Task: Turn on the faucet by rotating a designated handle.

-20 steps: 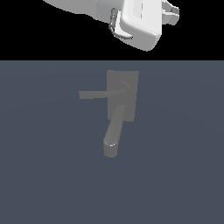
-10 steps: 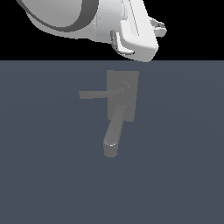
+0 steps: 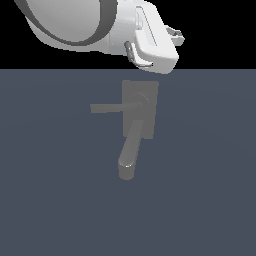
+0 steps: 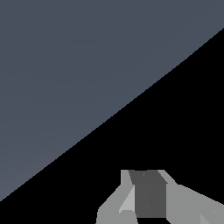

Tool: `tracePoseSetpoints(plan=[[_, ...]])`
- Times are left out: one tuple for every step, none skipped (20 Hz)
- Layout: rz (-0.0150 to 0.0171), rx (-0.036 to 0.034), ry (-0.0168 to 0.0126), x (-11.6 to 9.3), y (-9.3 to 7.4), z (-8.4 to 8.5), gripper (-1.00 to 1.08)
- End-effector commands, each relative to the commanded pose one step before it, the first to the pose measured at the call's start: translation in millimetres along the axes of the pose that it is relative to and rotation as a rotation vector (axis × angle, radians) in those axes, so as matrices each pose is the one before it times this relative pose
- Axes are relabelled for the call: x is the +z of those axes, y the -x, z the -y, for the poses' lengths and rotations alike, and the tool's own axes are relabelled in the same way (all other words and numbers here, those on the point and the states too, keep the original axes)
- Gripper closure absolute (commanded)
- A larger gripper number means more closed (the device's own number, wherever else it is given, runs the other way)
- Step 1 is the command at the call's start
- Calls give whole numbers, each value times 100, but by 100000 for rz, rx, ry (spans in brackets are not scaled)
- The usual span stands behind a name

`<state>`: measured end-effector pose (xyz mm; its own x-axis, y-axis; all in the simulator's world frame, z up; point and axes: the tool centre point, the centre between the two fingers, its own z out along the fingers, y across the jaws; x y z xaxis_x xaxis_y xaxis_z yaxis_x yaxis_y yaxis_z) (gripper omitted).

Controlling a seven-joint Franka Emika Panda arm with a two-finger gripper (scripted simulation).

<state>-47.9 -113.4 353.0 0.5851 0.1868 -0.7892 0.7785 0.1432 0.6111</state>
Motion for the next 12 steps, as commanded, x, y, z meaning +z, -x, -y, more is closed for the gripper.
tracePoseSetpoints(plan=[[-529, 1477, 891, -178, 258, -483, 108], [-303, 980, 319, -95, 184, -260, 108], [-342, 1073, 425, -111, 197, -301, 108], [-375, 1088, 579, -127, 189, -337, 108], [-412, 1127, 731, -145, 188, -377, 108], [-448, 1247, 825, -163, 209, -423, 108], [-475, 1421, 868, -179, 247, -470, 108], [-503, 1572, 946, -198, 279, -520, 108], [-530, 1681, 1067, -218, 297, -572, 108], [-557, 1794, 1196, -240, 318, -627, 108], [-576, 1919, 1316, -263, 342, -684, 108], [-591, 2033, 1443, -286, 365, -741, 108]])
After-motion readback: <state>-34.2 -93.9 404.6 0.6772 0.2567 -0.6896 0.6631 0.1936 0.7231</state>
